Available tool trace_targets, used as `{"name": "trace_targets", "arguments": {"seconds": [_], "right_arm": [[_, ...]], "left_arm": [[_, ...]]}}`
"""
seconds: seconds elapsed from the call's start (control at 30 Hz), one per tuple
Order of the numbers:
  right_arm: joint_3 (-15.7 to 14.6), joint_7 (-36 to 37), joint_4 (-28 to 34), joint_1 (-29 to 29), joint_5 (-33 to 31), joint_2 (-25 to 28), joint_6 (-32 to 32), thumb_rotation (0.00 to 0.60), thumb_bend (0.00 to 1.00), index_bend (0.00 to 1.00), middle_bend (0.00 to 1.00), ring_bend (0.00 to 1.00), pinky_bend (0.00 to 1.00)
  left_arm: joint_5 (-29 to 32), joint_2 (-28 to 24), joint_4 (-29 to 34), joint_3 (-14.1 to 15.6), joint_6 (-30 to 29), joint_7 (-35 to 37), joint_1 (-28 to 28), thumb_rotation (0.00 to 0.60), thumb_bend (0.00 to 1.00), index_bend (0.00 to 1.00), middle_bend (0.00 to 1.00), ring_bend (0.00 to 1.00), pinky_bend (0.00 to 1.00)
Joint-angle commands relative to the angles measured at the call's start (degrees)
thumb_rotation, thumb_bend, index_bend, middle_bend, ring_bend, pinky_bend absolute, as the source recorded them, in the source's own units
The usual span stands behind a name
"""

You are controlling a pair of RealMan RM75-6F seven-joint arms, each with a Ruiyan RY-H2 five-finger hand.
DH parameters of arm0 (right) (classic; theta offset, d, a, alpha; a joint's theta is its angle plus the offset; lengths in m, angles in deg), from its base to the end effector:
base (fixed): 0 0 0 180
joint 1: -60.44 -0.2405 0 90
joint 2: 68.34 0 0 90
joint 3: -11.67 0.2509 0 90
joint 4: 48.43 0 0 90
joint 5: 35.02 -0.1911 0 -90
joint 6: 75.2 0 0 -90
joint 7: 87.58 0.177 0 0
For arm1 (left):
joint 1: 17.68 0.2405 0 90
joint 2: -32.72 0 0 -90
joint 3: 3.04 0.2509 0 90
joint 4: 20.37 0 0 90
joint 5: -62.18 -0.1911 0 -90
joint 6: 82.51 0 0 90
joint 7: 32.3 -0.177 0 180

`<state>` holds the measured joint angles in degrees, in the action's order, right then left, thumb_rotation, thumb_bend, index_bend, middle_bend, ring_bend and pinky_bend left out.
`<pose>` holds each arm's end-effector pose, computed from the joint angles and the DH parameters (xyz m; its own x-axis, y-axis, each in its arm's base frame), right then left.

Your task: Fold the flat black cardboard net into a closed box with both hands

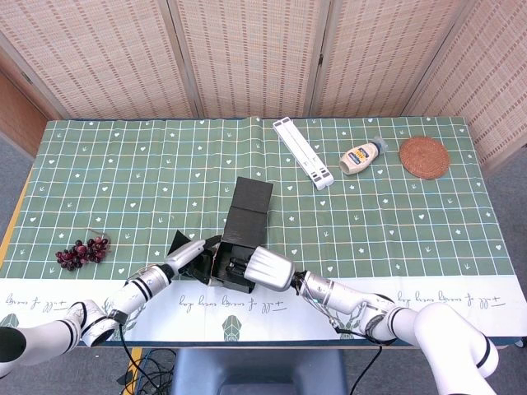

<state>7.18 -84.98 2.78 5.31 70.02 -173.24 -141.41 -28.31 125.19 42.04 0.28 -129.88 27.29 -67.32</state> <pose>-0.0626 -0.3310 -0.0922 0.6196 0.0977 0.7788 -0.2789 -0.9001 0.3347 -0.1601 0.3644 -0.0594 -0.1024 0.7255 0.6806 0.9305 -0.1720 0.3234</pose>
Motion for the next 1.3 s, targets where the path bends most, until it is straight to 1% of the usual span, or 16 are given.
{"name": "trace_targets", "arguments": {"seconds": [0.03, 0.33, 0.53, 0.87, 1.13, 1.3], "right_arm": [[0.0, -0.1, 0.4, -0.1, -0.1, 0.2, 0.3, 0.600, 0.27, 0.22, 0.29, 0.73, 0.99], [0.2, -0.4, 0.8, -0.2, -0.2, 0.6, 0.5, 0.600, 0.27, 0.22, 0.29, 0.73, 0.99], [0.2, -0.7, 1.0, -0.3, -0.1, 0.7, 0.7, 0.600, 0.27, 0.22, 0.29, 0.73, 0.99], [0.3, -0.7, 1.7, -0.6, -0.3, 0.9, 1.7, 0.600, 0.27, 0.22, 0.29, 0.73, 0.99], [0.3, 0.7, 1.4, -1.2, -0.3, 0.9, 2.4, 0.600, 0.30, 0.24, 0.35, 0.73, 0.99], [0.2, 1.6, 1.7, -2.2, -0.4, 1.3, 4.1, 0.600, 0.32, 0.25, 0.37, 0.73, 0.99]], "left_arm": [[0.1, 0.0, 0.0, -0.1, 0.0, 0.0, 0.0, 0.600, 0.12, 0.19, 0.15, 0.62, 0.93], [0.4, 0.4, -0.1, -0.4, -0.3, 0.0, 0.2, 0.600, 0.12, 0.22, 0.20, 0.63, 0.93], [0.5, 0.7, -0.2, -0.6, -0.5, 0.0, 0.4, 0.600, 0.12, 0.24, 0.22, 0.63, 0.93], [0.4, 0.7, -0.1, -0.5, -0.9, 0.3, 0.7, 0.600, 0.12, 0.26, 0.24, 0.64, 0.93], [0.0, 0.8, -0.2, -0.5, -1.5, 1.3, 0.8, 0.600, 0.12, 0.26, 0.25, 0.64, 0.93], [-0.3, 0.6, -0.2, -0.4, -1.9, 2.2, 0.9, 0.600, 0.12, 0.26, 0.25, 0.64, 0.93]]}}
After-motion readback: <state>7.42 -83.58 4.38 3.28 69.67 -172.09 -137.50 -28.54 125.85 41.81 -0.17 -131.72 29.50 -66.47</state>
